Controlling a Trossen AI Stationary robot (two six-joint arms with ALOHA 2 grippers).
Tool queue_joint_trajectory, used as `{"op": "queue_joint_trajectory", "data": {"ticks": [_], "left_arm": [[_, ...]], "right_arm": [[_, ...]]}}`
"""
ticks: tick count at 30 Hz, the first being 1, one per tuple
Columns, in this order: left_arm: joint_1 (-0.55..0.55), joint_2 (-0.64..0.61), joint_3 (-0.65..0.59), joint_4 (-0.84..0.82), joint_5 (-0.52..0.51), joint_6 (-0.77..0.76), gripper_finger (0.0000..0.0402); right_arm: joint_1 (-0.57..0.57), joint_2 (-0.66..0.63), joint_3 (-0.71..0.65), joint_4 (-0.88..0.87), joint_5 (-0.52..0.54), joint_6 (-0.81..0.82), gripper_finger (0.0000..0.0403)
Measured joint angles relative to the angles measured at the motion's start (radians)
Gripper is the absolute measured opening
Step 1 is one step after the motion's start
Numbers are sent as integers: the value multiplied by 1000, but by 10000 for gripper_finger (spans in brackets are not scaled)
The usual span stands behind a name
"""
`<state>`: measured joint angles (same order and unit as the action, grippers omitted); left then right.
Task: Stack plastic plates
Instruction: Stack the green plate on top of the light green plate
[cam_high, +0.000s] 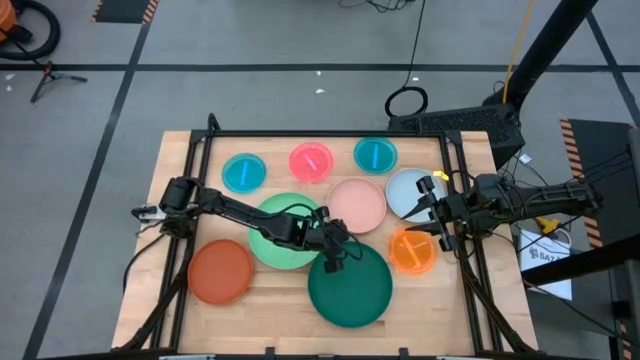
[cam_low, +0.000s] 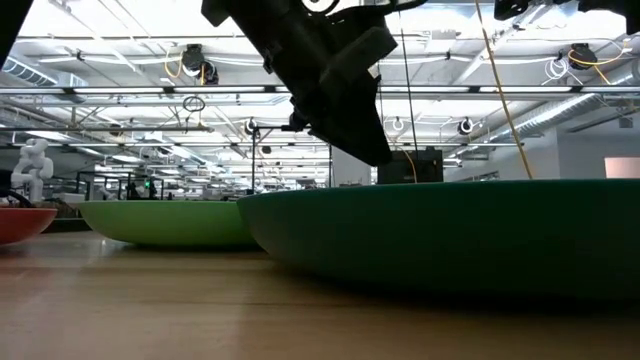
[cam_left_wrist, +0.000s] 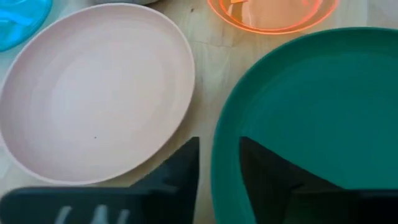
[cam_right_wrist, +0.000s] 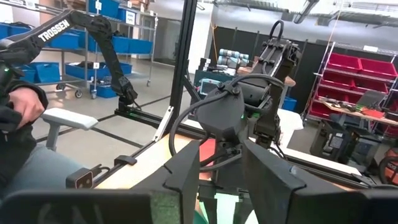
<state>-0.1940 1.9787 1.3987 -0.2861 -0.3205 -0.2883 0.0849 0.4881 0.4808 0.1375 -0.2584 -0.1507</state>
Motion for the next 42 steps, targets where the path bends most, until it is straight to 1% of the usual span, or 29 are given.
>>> {"op": "queue_joint_trajectory", "data": {"ticks": [4, 6, 8, 10, 15, 18, 22, 26, 31, 38, 42], "left_arm": [[4, 26, -1, 11, -21, 5, 173], [8, 44, 0, 31, -22, 5, 183], [11, 56, -3, 20, -22, 6, 187], [15, 69, 0, 49, -22, 5, 188], [26, 89, 0, 39, -22, 5, 189], [26, 91, -1, 35, -22, 5, 189], [26, 98, 0, 25, -20, 4, 189], [25, 97, 0, 26, 6, -10, 189], [16, 97, 0, 22, 9, -29, 189], [16, 116, 0, 17, 49, -47, 189], [16, 137, -1, 45, 82, -48, 189]], "right_arm": [[0, -1, 0, 0, 0, -1, 114], [0, -6, 0, -3, 6, -1, 114], [0, -8, 0, -9, 35, -3, 114], [0, -18, 1, -27, 86, -5, 114], [0, -25, 1, -76, 232, -5, 114], [0, -27, 1, -98, 286, -4, 114], [0, -29, 1, -107, 313, -17, 114], [0, -29, 1, -106, 314, -23, 114], [0, -29, 1, -106, 314, -27, 114], [0, -29, 1, -105, 314, -27, 114], [0, -29, 1, -105, 314, -27, 114]]}}
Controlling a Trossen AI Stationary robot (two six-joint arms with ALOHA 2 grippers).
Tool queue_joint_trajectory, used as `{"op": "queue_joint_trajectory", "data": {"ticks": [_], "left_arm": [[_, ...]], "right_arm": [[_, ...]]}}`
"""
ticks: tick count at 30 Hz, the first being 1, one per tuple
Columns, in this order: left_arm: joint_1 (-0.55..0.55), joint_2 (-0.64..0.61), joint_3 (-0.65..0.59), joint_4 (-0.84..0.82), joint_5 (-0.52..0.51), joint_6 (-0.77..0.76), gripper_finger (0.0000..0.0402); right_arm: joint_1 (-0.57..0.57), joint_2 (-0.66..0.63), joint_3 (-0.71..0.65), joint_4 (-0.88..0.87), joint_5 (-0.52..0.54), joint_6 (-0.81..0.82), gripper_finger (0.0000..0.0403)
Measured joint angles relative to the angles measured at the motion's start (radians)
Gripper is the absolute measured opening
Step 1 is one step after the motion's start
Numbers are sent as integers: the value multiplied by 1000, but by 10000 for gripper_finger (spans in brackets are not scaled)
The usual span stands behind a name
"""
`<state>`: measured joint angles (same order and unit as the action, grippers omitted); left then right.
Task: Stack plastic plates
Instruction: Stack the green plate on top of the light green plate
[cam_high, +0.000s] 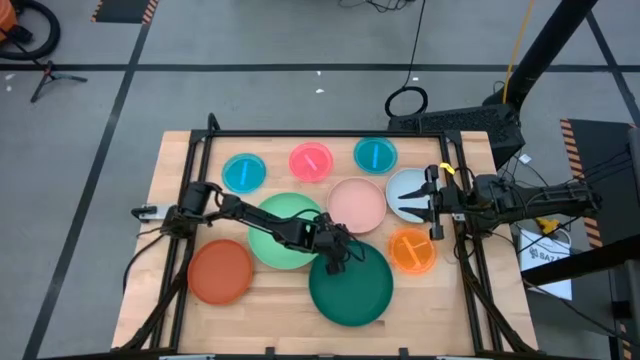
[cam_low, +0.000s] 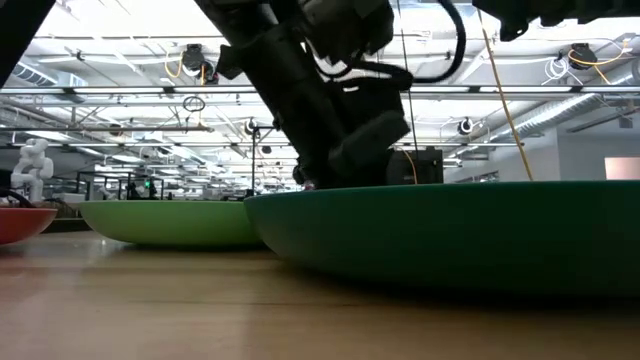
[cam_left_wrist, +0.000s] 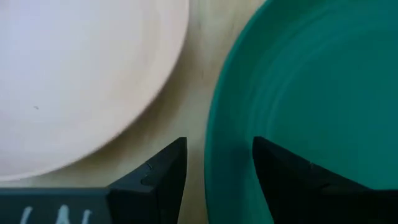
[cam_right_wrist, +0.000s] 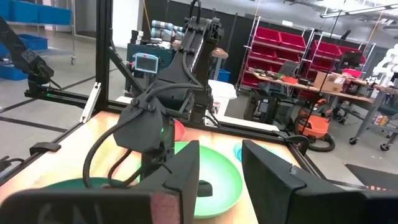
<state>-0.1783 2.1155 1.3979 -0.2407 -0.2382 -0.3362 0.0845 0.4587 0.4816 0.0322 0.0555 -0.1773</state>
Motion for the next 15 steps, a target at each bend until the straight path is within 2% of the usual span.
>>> {"op": "queue_joint_trajectory", "data": {"ticks": [7, 15], "left_arm": [[-5, -2, 0, -3, 14, -1, 177], [-2, -2, 0, 7, 14, -4, 89]], "right_arm": [[0, 0, 0, 0, 1, -18, 114], [0, -1, 0, 0, 1, -19, 114]]}}
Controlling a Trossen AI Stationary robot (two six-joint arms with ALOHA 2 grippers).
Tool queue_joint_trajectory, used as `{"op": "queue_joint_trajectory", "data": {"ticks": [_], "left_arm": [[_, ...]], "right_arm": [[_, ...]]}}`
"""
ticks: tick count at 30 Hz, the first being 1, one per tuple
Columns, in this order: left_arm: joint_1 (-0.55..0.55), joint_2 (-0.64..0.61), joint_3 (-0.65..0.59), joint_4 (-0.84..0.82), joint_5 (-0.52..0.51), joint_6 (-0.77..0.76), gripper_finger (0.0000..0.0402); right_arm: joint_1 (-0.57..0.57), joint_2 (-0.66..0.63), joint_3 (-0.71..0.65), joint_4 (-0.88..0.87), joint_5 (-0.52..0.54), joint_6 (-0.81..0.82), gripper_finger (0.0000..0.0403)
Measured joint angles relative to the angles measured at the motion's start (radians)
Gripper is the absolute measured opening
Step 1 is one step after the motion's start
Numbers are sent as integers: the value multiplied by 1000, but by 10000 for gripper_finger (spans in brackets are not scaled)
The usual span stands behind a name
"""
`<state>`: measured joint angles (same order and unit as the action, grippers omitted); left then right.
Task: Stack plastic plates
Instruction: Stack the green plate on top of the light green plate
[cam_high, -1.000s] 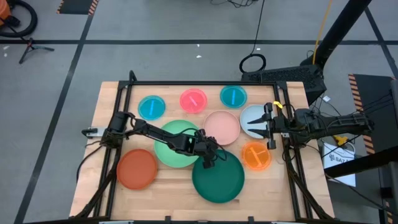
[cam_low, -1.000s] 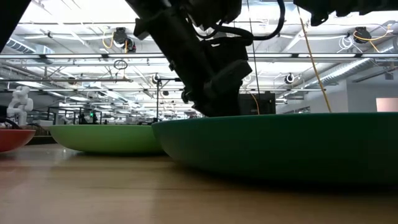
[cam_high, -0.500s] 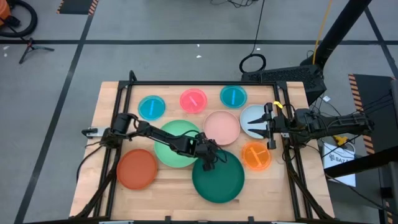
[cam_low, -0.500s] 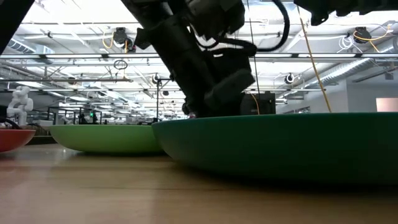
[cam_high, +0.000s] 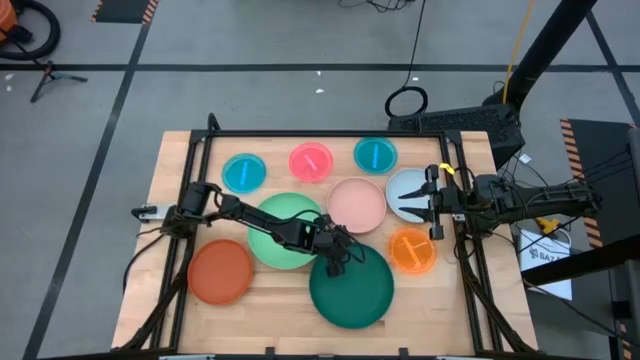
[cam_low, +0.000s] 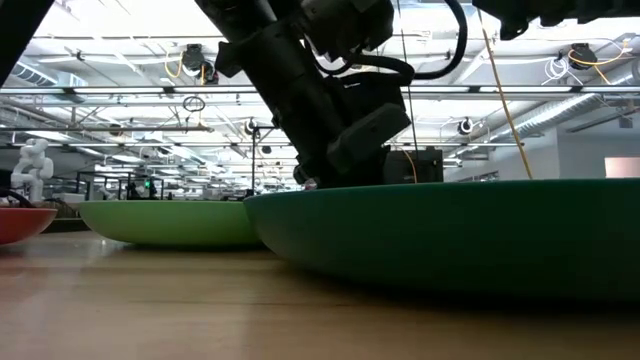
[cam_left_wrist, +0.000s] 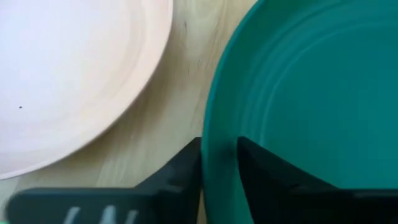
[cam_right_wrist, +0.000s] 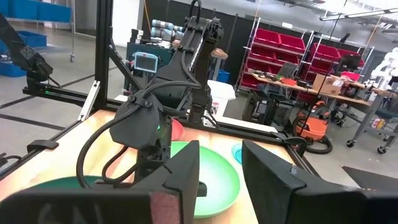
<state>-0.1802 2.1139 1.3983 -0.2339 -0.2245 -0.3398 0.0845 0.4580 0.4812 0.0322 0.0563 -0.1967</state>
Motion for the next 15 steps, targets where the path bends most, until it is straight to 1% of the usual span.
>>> {"op": "queue_joint_trajectory", "data": {"ticks": [4, 7, 10, 15], "left_arm": [[8, -2, 0, 10, 8, -14, 45], [10, -4, 2, 22, 22, -29, 23], [13, -4, 2, 42, 58, -38, 13], [14, -13, 2, 39, 66, -41, 13]], "right_arm": [[0, 0, 0, 0, 0, 0, 114], [0, 0, 0, 0, 0, 0, 114], [0, 0, 0, 0, 0, -1, 114], [0, 0, -1, 0, 0, -2, 114]]}}
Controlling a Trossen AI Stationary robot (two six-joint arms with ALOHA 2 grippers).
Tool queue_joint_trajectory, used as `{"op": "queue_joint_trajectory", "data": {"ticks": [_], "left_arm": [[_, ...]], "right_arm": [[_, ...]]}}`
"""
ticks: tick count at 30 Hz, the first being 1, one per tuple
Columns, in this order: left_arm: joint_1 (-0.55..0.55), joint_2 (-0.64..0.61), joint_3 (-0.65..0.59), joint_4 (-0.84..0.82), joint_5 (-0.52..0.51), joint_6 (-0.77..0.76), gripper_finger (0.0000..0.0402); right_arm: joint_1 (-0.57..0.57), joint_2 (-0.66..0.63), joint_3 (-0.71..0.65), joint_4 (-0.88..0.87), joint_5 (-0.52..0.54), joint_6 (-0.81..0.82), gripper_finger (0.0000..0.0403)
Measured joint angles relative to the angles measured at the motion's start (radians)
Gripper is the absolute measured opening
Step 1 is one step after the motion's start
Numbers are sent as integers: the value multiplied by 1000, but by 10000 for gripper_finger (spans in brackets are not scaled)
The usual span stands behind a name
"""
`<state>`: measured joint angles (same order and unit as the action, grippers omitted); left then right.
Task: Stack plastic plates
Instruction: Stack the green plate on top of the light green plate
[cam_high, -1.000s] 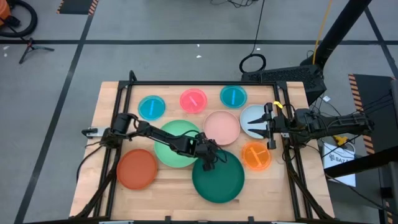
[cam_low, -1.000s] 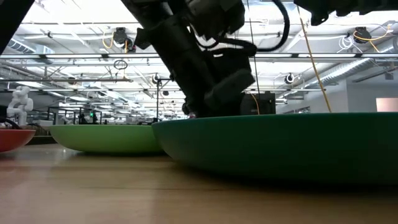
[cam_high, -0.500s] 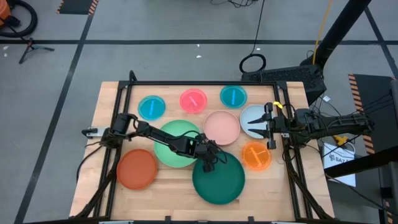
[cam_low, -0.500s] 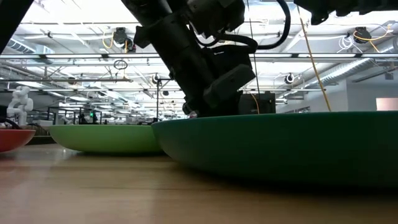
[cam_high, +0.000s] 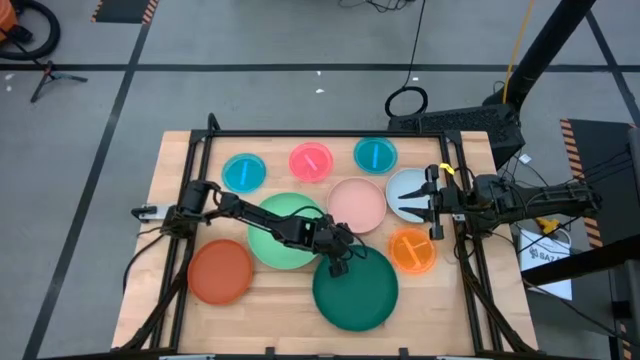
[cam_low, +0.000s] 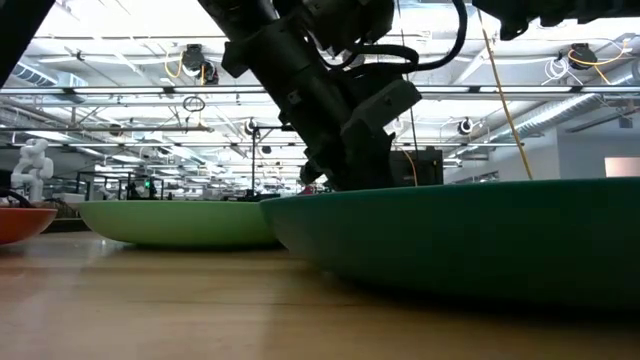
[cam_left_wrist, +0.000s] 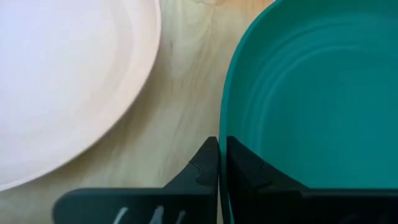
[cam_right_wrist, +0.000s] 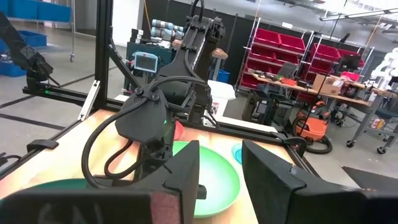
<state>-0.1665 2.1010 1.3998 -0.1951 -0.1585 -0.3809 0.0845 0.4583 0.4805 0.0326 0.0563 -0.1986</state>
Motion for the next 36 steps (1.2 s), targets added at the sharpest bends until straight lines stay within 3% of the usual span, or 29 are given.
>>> {"op": "queue_joint_trajectory", "data": {"ticks": [13, 22, 27, 33, 36], "left_arm": [[0, -98, -2, 49, -40, 58, 10], [-6, -251, -2, 1, -39, 68, 10], [-6, -394, -2, -234, -74, 40, 10], [35, -528, -2, -558, -229, -17, 10], [74, -563, -2, -666, -251, -46, 10]], "right_arm": [[0, 0, 0, -7, 1, -7, 114], [0, 0, 0, -7, 1, -5, 114], [0, 0, 0, -8, 3, -5, 114], [0, 0, 0, -1, 3, -5, 114], [0, 0, 0, 0, 4, -5, 114]]}}
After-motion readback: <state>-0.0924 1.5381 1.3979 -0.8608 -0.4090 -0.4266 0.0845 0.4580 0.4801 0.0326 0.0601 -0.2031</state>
